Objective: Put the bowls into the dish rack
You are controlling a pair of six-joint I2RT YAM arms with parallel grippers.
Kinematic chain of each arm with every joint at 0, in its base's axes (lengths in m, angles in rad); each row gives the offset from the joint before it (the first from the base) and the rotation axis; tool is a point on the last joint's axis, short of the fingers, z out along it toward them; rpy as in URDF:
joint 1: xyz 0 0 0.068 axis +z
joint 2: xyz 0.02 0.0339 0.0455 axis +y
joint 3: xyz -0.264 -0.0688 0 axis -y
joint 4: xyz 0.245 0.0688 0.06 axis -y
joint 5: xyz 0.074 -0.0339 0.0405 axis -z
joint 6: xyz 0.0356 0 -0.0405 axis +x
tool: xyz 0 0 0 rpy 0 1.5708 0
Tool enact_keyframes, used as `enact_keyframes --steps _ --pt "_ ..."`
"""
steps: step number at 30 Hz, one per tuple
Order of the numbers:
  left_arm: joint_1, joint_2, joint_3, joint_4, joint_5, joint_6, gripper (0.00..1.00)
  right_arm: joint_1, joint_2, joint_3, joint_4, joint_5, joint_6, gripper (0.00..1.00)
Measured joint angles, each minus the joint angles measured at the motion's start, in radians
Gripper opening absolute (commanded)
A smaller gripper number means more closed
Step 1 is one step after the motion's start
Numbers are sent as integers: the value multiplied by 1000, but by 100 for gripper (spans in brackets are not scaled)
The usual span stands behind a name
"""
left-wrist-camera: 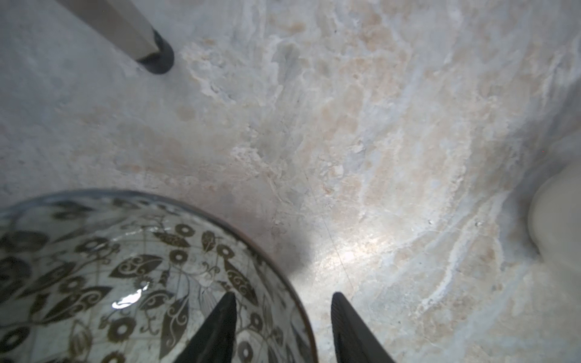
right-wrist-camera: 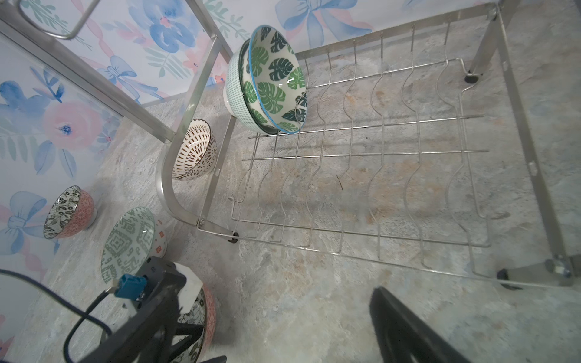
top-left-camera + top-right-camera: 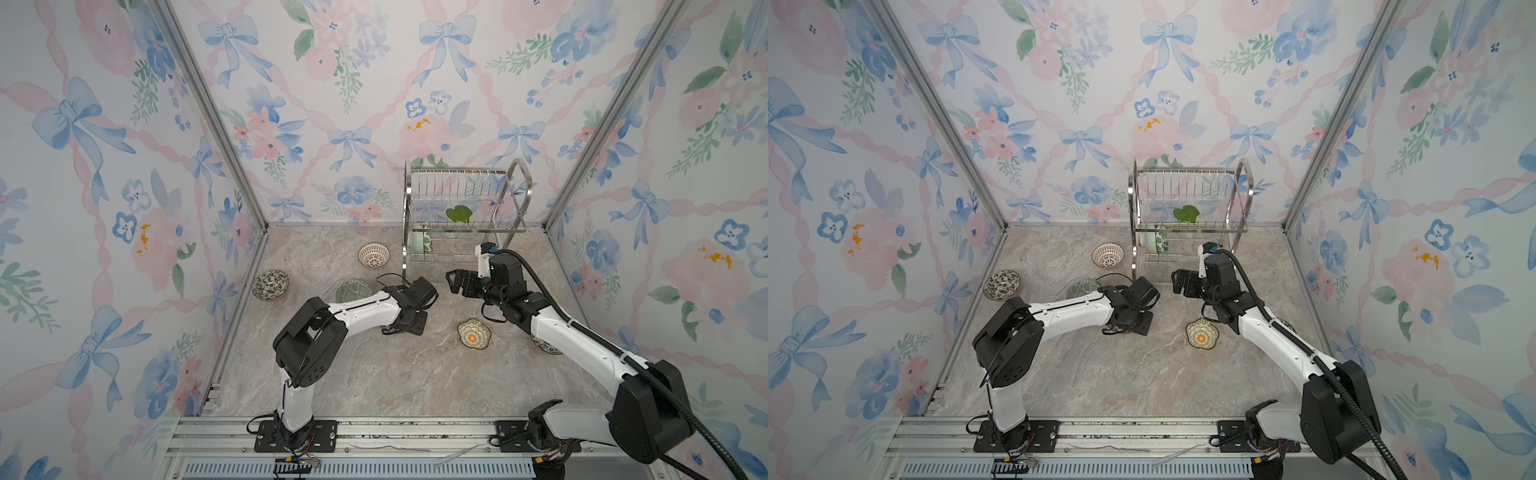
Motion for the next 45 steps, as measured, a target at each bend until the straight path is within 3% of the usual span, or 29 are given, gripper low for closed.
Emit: enact_keyframes --steps 6,13,20,24,28,34,42,45 --pt "4 -47 0 -3 -1 8 71 0 0 0 -10 0 -8 97" --pt "63 -188 -10 -6 0 20 97 0 0 0 -19 -3 -15 97" --pt "156 -391 -93 -5 8 19 98 26 0 9 -44 17 -43 97" --pt "228 -516 -171 -8 40 19 98 113 16 51 -78 59 -73 97" --pt "355 -639 -248 -3 111 19 98 209 55 89 -89 104 -97 97" --pt "595 -764 -386 55 301 7 98 325 166 149 -105 159 -120 97" --pt "803 -795 -557 164 565 -46 98 504 307 255 -146 227 -166 97" --pt "835 -795 -586 180 619 -60 98 550 362 293 -154 244 -175 99"
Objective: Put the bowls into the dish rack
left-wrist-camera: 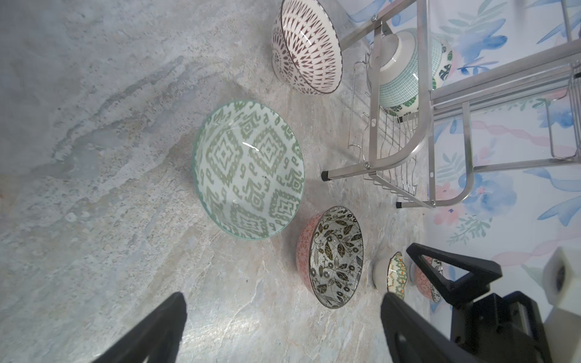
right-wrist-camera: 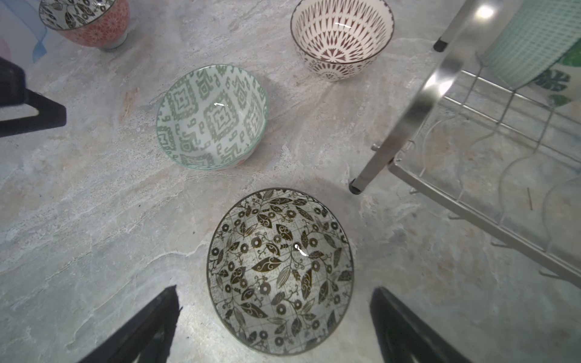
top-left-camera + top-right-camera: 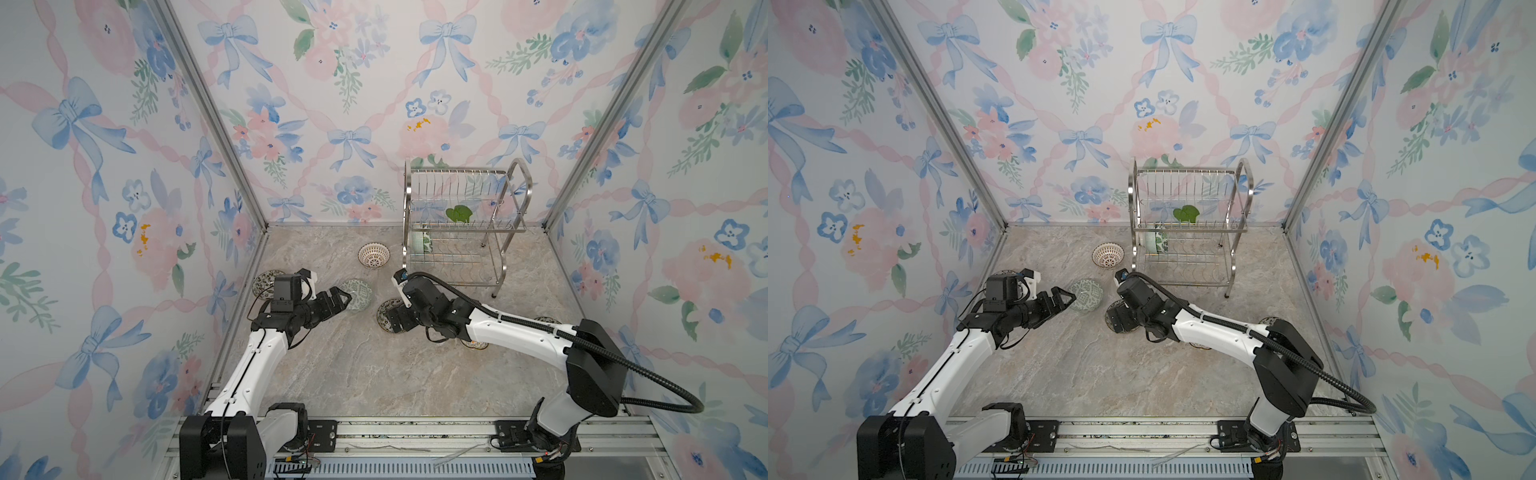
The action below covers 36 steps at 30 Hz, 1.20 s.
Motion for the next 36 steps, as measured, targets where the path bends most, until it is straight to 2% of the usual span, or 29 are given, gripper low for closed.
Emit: enact_keyframes --steps 4,11,20,30,36 --pt "12 -14 -8 13 38 -5 98 45 100 68 -20 20 -11 98" --pt "18 -55 -29 32 62 -16 98 89 220 144 -67 45 -24 85" --pt "19 -61 -53 32 62 -21 98 94 294 200 -111 86 -32 63" --pt "19 -70 -64 33 62 -21 98 95 348 228 -133 94 -36 47" --pt "19 -69 -69 34 62 -21 98 96 352 233 -136 98 -40 28"
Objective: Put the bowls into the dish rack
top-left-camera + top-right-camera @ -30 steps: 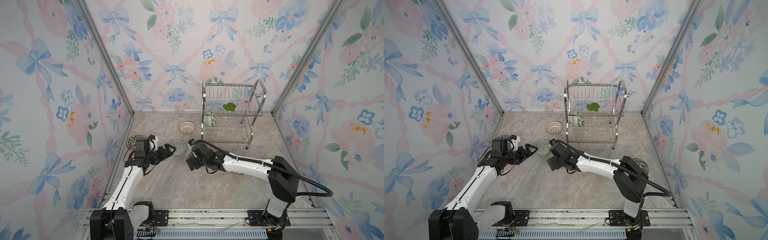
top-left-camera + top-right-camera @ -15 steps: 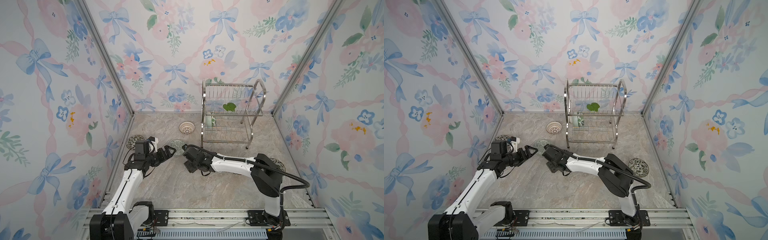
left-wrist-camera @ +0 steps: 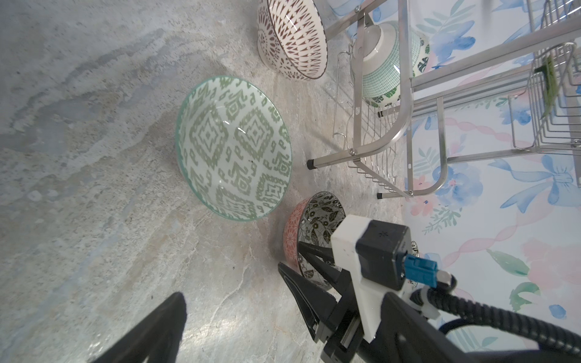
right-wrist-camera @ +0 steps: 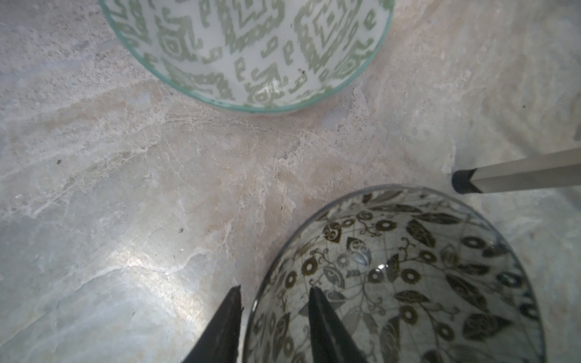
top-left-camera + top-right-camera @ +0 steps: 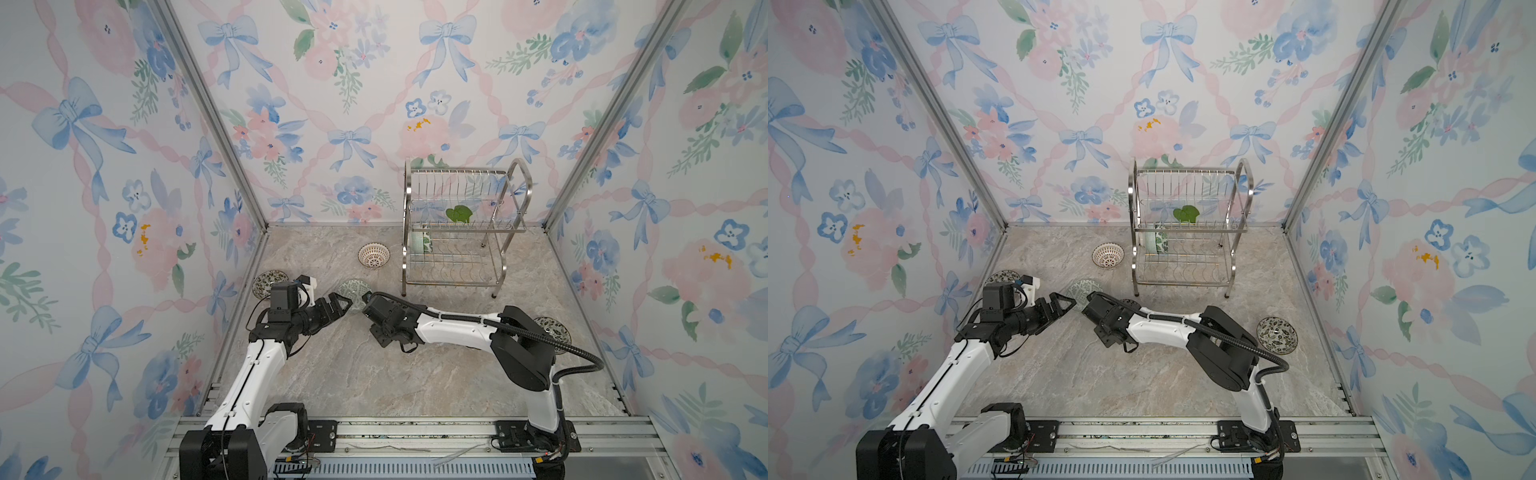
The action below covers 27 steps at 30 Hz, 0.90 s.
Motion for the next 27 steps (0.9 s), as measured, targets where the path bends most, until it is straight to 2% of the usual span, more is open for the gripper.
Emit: enact_keyframes --steps 3,10,16,21,24,27 --pt "0 0 0 0 0 0 98 0 0 0 3 3 -6 18" --pt "-3 8 0 1 0 -5 98 -2 -29 -14 24 13 -16 0" --pt "-24 11 0 1 -6 -24 98 -14 -98 -99 78 -59 -4 0" --pt "-98 13 17 -1 -32 -50 98 -42 -246 -212 116 -146 23 0" --pt "-175 26 82 -8 -51 -64 98 -106 -399 -297 158 -209 58 0" --pt "-246 47 170 1 -65 -80 98 -229 -549 -362 217 -266 100 0"
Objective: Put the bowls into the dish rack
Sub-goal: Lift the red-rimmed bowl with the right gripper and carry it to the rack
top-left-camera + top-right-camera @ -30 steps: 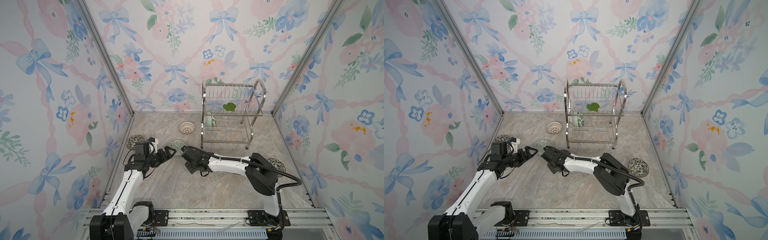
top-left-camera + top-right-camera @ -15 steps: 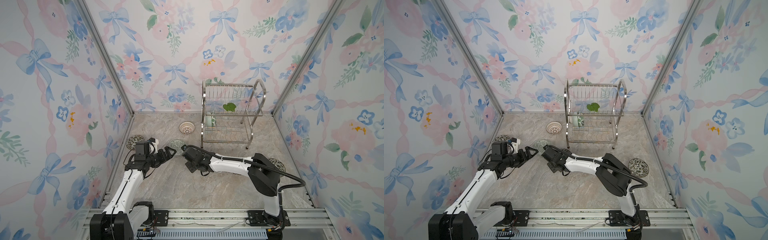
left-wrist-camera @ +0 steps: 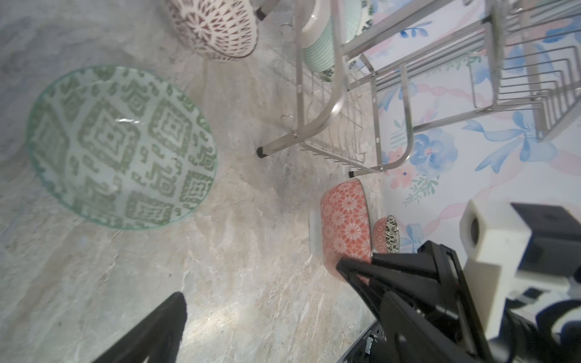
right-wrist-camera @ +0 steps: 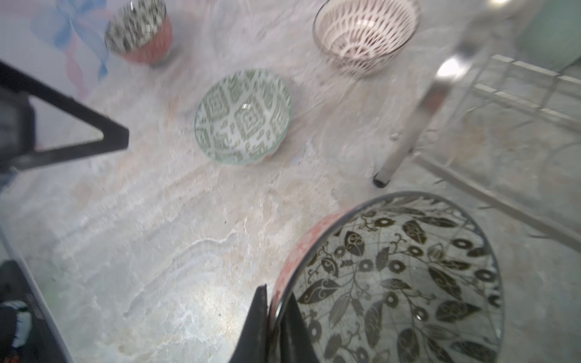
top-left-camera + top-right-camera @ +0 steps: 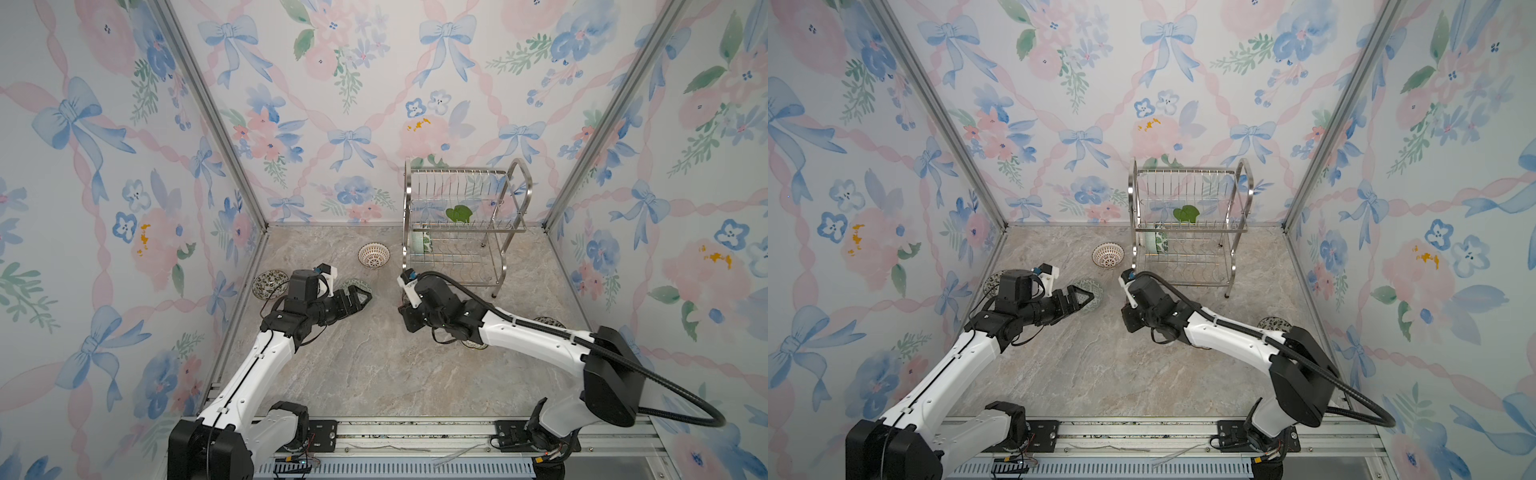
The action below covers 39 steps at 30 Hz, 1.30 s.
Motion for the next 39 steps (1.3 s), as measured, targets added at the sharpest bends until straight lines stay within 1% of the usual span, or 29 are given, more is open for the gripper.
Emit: enact_keyframes --steps 2,5,13,15,19,25,28,34,39 --pt "-31 18 48 11 -8 -9 98 -89 -66 -11 30 -21 16 0" --pt "-64 43 74 17 -31 -19 98 -172 -100 -19 70 -47 27 0" --pt "-93 120 94 8 -50 -32 98 -273 -103 -124 147 -160 66 0" --pt "-118 140 106 -4 -66 -35 98 -304 -103 -145 163 -179 87 0" --pt "-176 164 143 -27 -99 -39 98 -330 -103 -150 209 -209 118 0" --pt "-220 201 198 -38 -151 -45 98 -338 -103 -159 284 -254 147 0" --pt "-244 228 223 -39 -173 -45 98 -360 -107 -175 322 -275 167 0" --pt "-262 272 295 -46 -189 -44 98 -418 -100 -185 420 -292 209 0" --pt "-269 303 330 -45 -191 -35 98 -449 -50 -184 494 -320 229 0"
